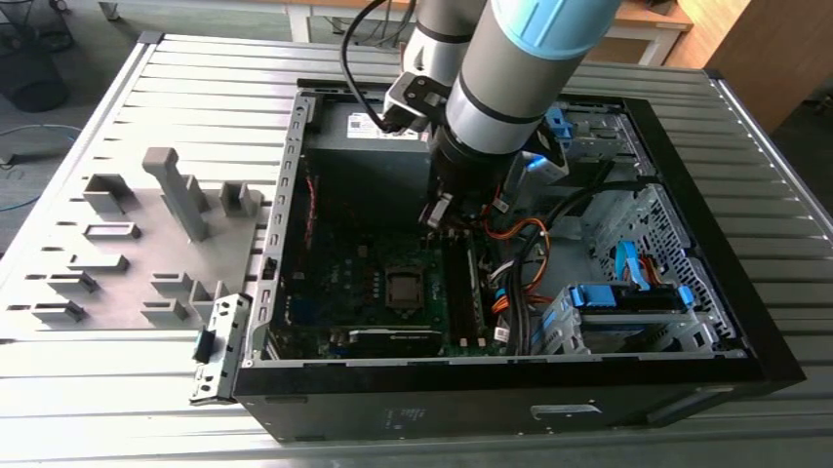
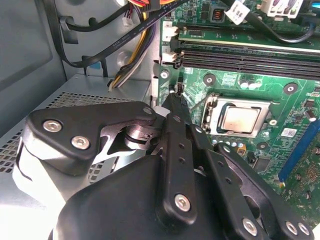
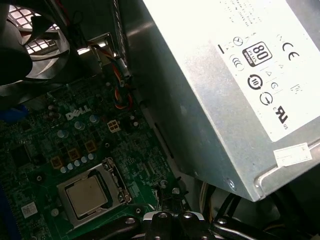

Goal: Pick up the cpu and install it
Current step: 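Install the first cpu locking lever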

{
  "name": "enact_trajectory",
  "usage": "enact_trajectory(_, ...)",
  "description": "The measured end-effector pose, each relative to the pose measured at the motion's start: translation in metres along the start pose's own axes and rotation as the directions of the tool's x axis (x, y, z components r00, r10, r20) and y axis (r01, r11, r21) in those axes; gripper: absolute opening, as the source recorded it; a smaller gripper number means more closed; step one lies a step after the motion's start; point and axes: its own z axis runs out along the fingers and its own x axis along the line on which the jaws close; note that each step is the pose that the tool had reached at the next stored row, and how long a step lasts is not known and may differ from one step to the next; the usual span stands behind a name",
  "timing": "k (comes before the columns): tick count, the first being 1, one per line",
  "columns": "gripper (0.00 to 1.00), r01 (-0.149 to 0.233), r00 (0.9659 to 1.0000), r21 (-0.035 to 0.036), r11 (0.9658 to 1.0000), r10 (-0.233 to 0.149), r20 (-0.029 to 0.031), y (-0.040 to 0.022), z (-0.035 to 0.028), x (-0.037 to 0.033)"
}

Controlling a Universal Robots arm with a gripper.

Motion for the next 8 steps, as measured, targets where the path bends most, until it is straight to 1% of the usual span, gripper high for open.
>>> enact_trajectory(8,0.11,0.0,1.0,0.0002,1.0,0.0,-0.0005,-0.0002,0.0016,0.0002)
